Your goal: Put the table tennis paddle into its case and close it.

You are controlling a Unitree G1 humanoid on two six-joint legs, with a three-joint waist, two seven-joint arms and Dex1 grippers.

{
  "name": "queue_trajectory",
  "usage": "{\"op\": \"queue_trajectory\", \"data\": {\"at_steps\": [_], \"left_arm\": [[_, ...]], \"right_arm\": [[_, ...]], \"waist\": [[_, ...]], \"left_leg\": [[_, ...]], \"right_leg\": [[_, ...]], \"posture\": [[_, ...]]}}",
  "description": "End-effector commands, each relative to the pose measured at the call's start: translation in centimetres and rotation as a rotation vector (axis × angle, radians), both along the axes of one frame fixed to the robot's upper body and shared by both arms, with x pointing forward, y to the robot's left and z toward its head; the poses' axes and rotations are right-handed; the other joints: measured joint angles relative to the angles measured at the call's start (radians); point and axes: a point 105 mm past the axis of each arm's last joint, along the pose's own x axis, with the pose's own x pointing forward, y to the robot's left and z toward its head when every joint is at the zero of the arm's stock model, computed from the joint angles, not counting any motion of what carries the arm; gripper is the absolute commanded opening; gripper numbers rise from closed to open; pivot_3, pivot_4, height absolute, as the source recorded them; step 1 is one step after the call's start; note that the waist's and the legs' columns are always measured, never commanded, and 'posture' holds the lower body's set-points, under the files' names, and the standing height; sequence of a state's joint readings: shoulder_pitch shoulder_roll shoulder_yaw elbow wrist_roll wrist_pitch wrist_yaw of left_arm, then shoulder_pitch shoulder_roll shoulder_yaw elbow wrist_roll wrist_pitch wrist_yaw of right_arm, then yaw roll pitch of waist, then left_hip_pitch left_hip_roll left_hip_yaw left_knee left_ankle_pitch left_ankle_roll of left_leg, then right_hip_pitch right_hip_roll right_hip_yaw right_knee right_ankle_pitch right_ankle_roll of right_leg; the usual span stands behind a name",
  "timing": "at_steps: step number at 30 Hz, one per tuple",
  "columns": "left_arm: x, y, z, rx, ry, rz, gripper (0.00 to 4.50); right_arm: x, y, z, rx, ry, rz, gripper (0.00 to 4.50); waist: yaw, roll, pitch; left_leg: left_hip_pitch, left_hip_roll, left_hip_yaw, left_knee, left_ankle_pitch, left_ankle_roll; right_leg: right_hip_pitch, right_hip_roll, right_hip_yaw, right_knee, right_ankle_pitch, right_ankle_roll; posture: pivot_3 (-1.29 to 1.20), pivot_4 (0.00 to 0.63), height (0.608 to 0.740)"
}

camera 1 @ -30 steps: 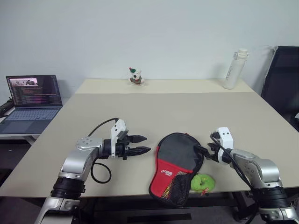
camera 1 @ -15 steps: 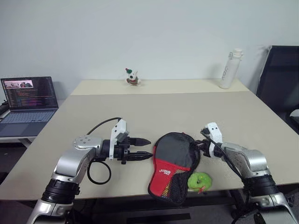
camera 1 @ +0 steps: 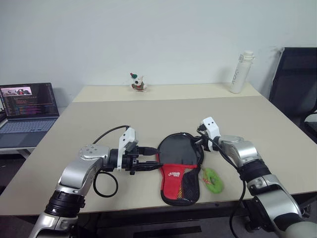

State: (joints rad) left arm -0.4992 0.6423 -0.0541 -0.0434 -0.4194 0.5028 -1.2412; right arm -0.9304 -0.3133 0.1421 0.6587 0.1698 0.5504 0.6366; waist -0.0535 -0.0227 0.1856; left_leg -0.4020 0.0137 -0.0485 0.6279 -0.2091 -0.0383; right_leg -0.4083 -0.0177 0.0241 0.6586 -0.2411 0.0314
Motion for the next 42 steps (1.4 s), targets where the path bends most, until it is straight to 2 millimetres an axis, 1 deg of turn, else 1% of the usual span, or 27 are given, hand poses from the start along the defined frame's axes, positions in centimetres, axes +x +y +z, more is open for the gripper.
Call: {"op": "queue_trajectory", "data": {"at_steps": [1,3,7,9,12,13,15,17,19,20,22,24,26,29,31,33,35,36,39,41,42], "left_arm": [[-0.2,-0.2,0.6,0.0,-0.048,-0.013,2.86],[-0.2,-0.2,0.4,0.0,-0.048,-0.011,2.86],[-0.1,-0.4,0.2,-0.002,-0.051,-0.015,2.86],[0.0,-0.5,0.1,-0.003,-0.053,-0.017,2.86],[0.4,-0.8,-0.1,-0.003,-0.063,-0.02,2.86],[0.5,-1.0,-0.1,-0.001,-0.067,-0.023,2.86],[1.2,-1.5,-0.3,0.009,-0.092,-0.03,2.86],[2.2,-2.2,-0.4,0.009,-0.111,-0.028,2.86],[3.2,-2.8,-0.7,0.029,-0.139,-0.027,2.86],[3.8,-3.1,-0.9,0.037,-0.149,-0.025,2.86],[4.8,-3.6,-1.1,0.036,-0.156,-0.019,2.86],[5.5,-4.1,-1.4,0.037,-0.158,-0.018,2.86],[6.0,-4.6,-2.0,0.052,-0.161,-0.03,2.86],[6.3,-5.4,-2.8,0.065,-0.151,-0.062,2.86],[6.4,-5.9,-3.3,0.078,-0.152,-0.084,2.86],[6.6,-6.3,-3.7,0.09,-0.153,-0.094,2.86],[6.8,-6.7,-4.2,0.104,-0.152,-0.102,2.86],[6.9,-6.8,-4.3,0.109,-0.153,-0.106,2.86],[7.3,-7.7,-4.6,0.127,-0.161,-0.112,2.86],[7.3,-8.0,-4.9,0.131,-0.158,-0.121,2.86],[7.2,-8.1,-5.0,0.134,-0.157,-0.125,2.86]], "right_arm": [[0.7,1.5,2.2,-0.005,-0.086,0.06,0.02],[0.9,2.0,2.1,-0.014,-0.087,0.07,0.02],[1.2,2.4,1.6,-0.053,-0.085,0.079,0.02],[1.2,2.5,1.7,-0.03,-0.081,0.074,0.02],[1.4,2.7,2.1,-0.016,-0.089,0.063,0.71],[1.5,2.7,2.3,-0.012,-0.096,0.059,1.04],[1.6,3.0,3.4,0.017,-0.122,0.06,1.74],[1.5,3.3,4.9,0.058,-0.158,0.061,2.44],[1.1,3.4,6.9,0.109,-0.204,0.052,3.15],[0.6,3.2,7.8,0.137,-0.218,0.054,3.52],[-0.8,2.6,9.0,0.172,-0.234,0.06,4.22],[-2.5,1.3,9.4,0.182,-0.235,0.054,4.22],[-4.2,0.1,9.0,0.176,-0.216,0.057,4.22],[-7.7,-2.1,7.5,0.152,-0.149,0.061,4.22],[-10.0,-3.1,6.4,0.128,-0.091,0.081,4.22],[-11.8,-3.9,5.5,0.114,-0.048,0.089,4.22],[-13.4,-5.0,4.3,0.071,-0.004,0.075,4.22],[-13.9,-5.3,3.8,0.056,0.011,0.069,4.22],[-15.7,-6.4,1.6,0.003,0.074,0.048,4.22],[-16.0,-6.7,0.6,-0.014,0.096,0.037,4.22],[-15.8,-6.9,0.1,-0.024,0.096,0.016,4.22]], "waist": [[0.0,0.0,0.0],[-0.001,0.0,0.0],[-0.002,0.0,0.0],[-0.002,0.0,0.0],[-0.004,0.0,0.0],[-0.004,0.0,0.0],[-0.003,0.0,0.0],[-0.001,0.0,0.0],[0.0,0.001,0.001],[0.002,0.001,0.001],[0.007,0.001,0.001],[0.015,0.001,0.001],[0.026,0.001,0.001],[0.027,0.001,0.001],[0.03,0.001,0.001],[0.027,0.001,0.001],[0.025,0.001,0.001],[0.022,0.001,0.001],[0.022,0.0,0.002],[0.019,0.0,0.002],[0.018,0.0,0.002]], "left_leg": [[0.0,0.0,0.0,0.0,0.0,0.0],[0.0,0.0,0.0,0.0,0.0,0.0],[0.0,0.0,0.0,0.0,0.0,0.0],[0.0,0.0,0.0,0.0,0.0,0.0],[0.001,0.0,0.0,0.0,0.0,0.0],[0.001,0.0,0.0,0.0,0.0,0.0],[0.001,0.0,0.0,0.0,0.0,0.0],[0.001,0.0,0.0,0.0,0.0,0.0],[0.0,0.0,0.0,0.0,0.0,0.0],[0.0,0.0,0.0,0.0,0.0,0.0],[0.0,0.0,-0.001,0.0,0.0,0.0],[-0.001,-0.001,-0.002,0.0,0.0,0.0],[-0.002,-0.001,-0.003,-0.001,0.0,0.0],[-0.005,-0.002,-0.005,0.0,0.0,0.0],[-0.007,-0.002,-0.005,0.0,0.0,0.0],[-0.008,-0.002,-0.006,0.001,0.0,0.0],[-0.008,-0.002,-0.006,0.001,0.0,0.0],[-0.007,-0.002,-0.006,0.001,0.0,0.0],[-0.007,-0.002,-0.006,0.001,0.0,0.0],[-0.007,-0.002,-0.005,0.002,0.0,0.001],[-0.007,-0.002,-0.005,0.002,0.0,0.001]], "right_leg": [[0.0,0.0,0.0,0.0,0.0,0.0],[0.0,0.0,0.0,0.001,0.0,0.0],[-0.001,0.0,0.0,0.001,0.0,-0.001],[-0.001,0.0,0.0,0.001,0.0,-0.001],[-0.001,0.0,0.0,0.002,0.0,-0.001],[-0.001,0.0,0.0,0.002,0.0,-0.001],[-0.001,0.0,0.0,0.003,-0.001,-0.001],[-0.001,0.0,0.0,0.003,-0.001,-0.001],[-0.001,0.0,0.0,0.003,-0.001,-0.001],[-0.001,0.0,0.0,0.003,-0.001,-0.001],[-0.001,0.0,0.0,0.003,-0.001,-0.001],[-0.001,0.0,-0.001,0.003,-0.001,-0.001],[-0.001,0.0,-0.003,0.002,-0.001,-0.001],[-0.003,-0.002,-0.005,0.001,-0.001,-0.001],[-0.003,-0.002,-0.006,0.001,-0.001,-0.001],[-0.004,-0.002,-0.006,0.0,-0.001,-0.001],[-0.004,-0.002,-0.006,0.0,-0.001,-0.001],[-0.004,-0.001,-0.006,0.0,-0.001,0.0],[-0.003,-0.001,-0.006,-0.001,-0.001,0.0],[-0.003,-0.001,-0.006,-0.001,-0.001,0.0],[-0.003,-0.001,-0.005,-0.001,-0.001,0.0]], "posture": [[0.0,0.15,0.74],[0.0,0.15,0.74],[0.0,0.15,0.74],[0.0,0.15,0.74],[0.0,0.15,0.74],[0.0,0.15,0.74],[0.0,0.15,0.74],[0.0,0.15,0.74],[0.0,0.15,0.74],[0.0,0.15,0.74],[0.0,0.15,0.74],[0.0,0.15,0.74],[0.0,0.15,0.74],[0.0,0.15,0.74],[0.0,0.15,0.74],[0.0,0.15,0.74],[0.0,0.15,0.74],[0.0,0.15,0.74],[0.0,0.15,0.74],[0.0,0.15,0.74],[0.0,0.15,0.74]]}}
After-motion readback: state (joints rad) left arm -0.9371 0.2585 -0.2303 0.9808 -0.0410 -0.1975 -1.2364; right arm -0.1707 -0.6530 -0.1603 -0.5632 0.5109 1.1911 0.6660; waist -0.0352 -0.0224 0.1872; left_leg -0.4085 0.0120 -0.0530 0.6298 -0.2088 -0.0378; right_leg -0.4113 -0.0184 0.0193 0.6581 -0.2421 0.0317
